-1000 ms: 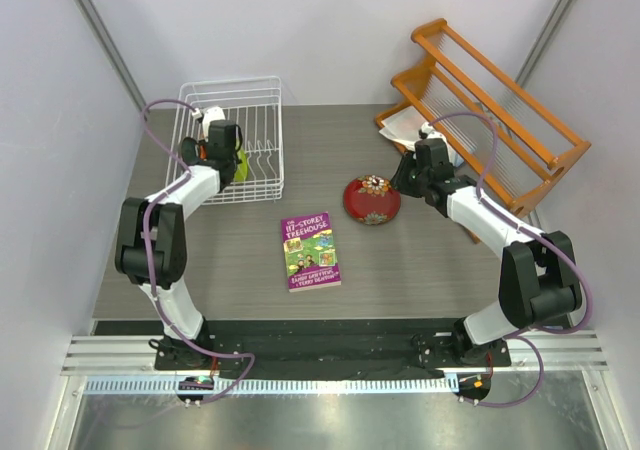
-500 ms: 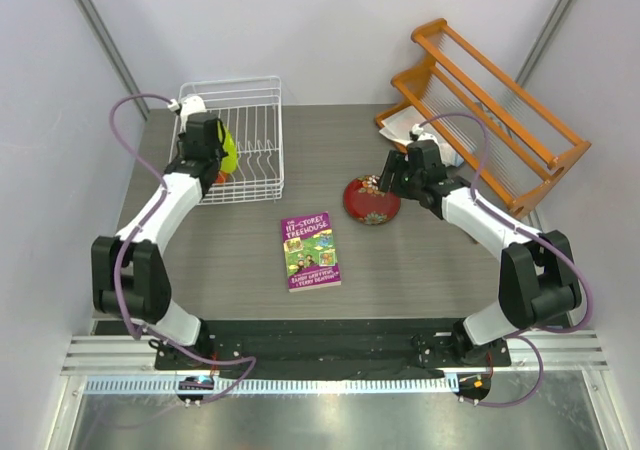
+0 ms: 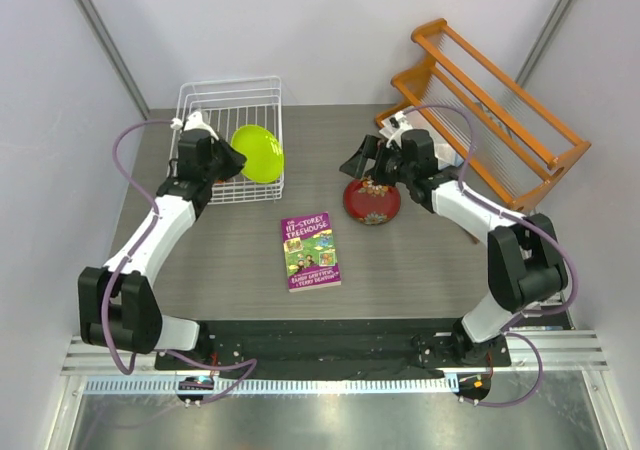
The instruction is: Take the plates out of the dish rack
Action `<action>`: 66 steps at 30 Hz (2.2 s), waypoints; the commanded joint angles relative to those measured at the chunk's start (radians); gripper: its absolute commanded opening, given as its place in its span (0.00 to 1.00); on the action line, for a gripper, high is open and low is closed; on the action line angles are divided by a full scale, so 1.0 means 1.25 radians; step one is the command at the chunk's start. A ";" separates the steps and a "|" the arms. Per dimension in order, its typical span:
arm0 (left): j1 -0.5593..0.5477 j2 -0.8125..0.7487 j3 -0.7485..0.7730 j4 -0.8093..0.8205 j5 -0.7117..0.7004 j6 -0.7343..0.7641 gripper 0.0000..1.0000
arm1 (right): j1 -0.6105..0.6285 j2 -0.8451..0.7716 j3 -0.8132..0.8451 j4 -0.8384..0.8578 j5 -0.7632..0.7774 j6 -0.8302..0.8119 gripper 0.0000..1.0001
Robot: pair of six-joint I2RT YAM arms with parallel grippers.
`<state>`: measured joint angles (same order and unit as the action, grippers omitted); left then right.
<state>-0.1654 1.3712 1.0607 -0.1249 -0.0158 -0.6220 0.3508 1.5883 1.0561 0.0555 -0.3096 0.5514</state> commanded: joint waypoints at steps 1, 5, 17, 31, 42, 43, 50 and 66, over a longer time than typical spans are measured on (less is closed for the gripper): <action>-0.003 -0.021 -0.031 0.117 0.186 -0.104 0.00 | 0.005 0.069 0.031 0.236 -0.187 0.127 0.97; -0.014 -0.006 -0.056 0.193 0.264 -0.161 0.00 | 0.005 0.134 0.035 0.350 -0.246 0.205 0.97; -0.082 0.049 -0.067 0.258 0.270 -0.196 0.00 | 0.021 0.186 0.026 0.520 -0.294 0.306 0.92; -0.138 0.091 -0.046 0.286 0.270 -0.191 0.00 | 0.032 0.227 0.036 0.562 -0.330 0.339 0.33; -0.149 0.115 -0.041 0.310 0.313 -0.179 0.05 | 0.030 0.212 -0.004 0.602 -0.317 0.351 0.01; -0.149 0.113 -0.042 0.310 0.315 -0.176 0.16 | 0.027 0.206 -0.005 0.585 -0.299 0.338 0.01; -0.149 0.073 -0.024 0.172 0.180 -0.072 0.99 | -0.028 0.070 -0.037 0.237 -0.093 0.142 0.01; -0.134 0.032 0.050 -0.052 -0.390 0.188 1.00 | -0.151 -0.035 -0.086 -0.127 0.151 -0.028 0.01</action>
<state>-0.3439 1.3987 1.0809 -0.1394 -0.3397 -0.4755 0.1616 1.5387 0.9577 -0.0631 -0.1593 0.5541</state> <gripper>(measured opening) 0.994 0.083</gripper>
